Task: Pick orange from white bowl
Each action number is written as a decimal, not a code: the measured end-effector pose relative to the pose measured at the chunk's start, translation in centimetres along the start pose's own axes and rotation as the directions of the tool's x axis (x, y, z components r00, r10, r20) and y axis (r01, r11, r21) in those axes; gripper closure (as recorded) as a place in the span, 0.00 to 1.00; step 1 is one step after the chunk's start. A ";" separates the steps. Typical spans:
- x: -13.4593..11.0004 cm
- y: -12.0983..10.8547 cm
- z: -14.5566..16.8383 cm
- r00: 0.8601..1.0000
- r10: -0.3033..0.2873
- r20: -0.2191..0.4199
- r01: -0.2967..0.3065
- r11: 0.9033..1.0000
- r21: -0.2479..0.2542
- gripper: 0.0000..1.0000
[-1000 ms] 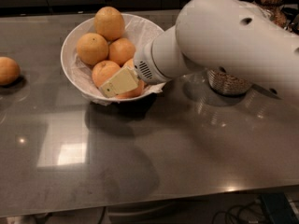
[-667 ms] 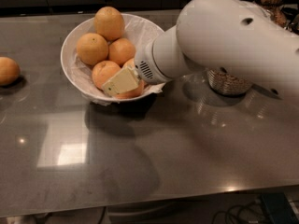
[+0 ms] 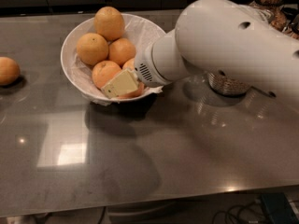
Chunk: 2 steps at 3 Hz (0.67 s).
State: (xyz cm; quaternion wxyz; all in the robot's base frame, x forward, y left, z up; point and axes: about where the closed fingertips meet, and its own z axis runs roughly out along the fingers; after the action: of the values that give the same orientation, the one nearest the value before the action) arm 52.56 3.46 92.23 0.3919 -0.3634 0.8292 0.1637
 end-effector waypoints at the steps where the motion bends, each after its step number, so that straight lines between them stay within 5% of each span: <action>1: 1.7 -0.4 0.9 0.998 0.060 -0.024 -0.059 0.998 0.010 0.21; 2: 1.9 -0.8 1.6 0.995 0.098 -0.023 -0.097 0.995 0.029 0.23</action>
Offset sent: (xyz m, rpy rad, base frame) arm 0.0146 -0.0090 -0.0361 0.0378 0.0785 -0.1346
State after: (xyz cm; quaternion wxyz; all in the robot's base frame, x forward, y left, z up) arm 53.21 2.87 89.71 0.3786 -0.3191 0.8527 0.1667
